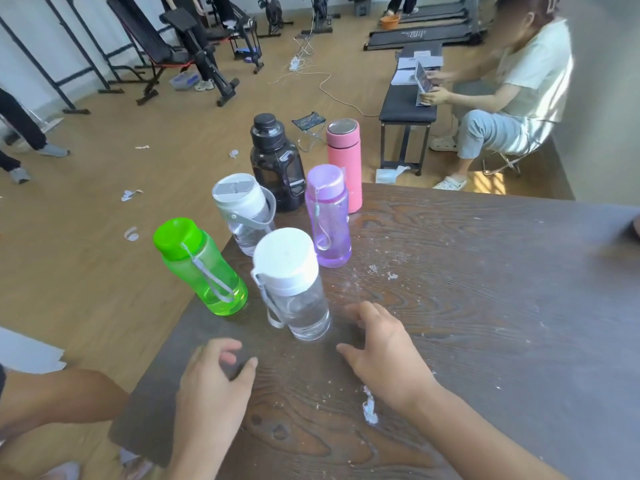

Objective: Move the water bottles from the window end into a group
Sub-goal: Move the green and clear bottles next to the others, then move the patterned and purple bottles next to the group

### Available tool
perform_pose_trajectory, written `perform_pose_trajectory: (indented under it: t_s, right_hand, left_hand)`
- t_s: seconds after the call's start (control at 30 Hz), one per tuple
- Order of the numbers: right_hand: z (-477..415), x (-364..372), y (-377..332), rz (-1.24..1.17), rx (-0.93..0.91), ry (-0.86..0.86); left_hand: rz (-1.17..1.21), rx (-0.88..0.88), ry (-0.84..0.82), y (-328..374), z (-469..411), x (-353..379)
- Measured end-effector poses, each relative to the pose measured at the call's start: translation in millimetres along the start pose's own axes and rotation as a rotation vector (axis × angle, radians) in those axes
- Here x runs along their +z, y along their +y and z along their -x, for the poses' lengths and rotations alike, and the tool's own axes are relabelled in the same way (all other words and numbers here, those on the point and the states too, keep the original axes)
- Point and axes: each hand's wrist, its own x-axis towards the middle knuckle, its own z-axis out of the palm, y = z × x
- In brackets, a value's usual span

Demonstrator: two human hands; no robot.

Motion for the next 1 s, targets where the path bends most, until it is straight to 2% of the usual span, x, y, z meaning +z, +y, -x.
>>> perform_pose_trajectory:
  t_s: [0.2,0.37,0.53,0.9,1.0]
  right_hand:
    - [35.3,-80.0,63.4,0.137,0.164,0.022]
    - [79.7,-172.0,124.6,0.193,0.401,0.136]
    - [112.4,-253.0,199.2,0.2,0.532,0.248]
    - [148.8,-400.5,363.9,0.179,0.63,0.405]
    - [147.0,-441.9,400.0,0.185,0.678,0.451]
  left_hand:
    - [0.073,0.152,-0.263,59.8,67.6,34.1]
    - [0.19,0.301,-0.454,159.7,103.8,87.0]
    - [0.197,0.486,-0.586,273.0,139.8,159.3]
    - [0.158,0.693,-0.747,499.7,222.1,327.1]
    - [0.125,0.723,-0.725,550.5,234.8,368.5]
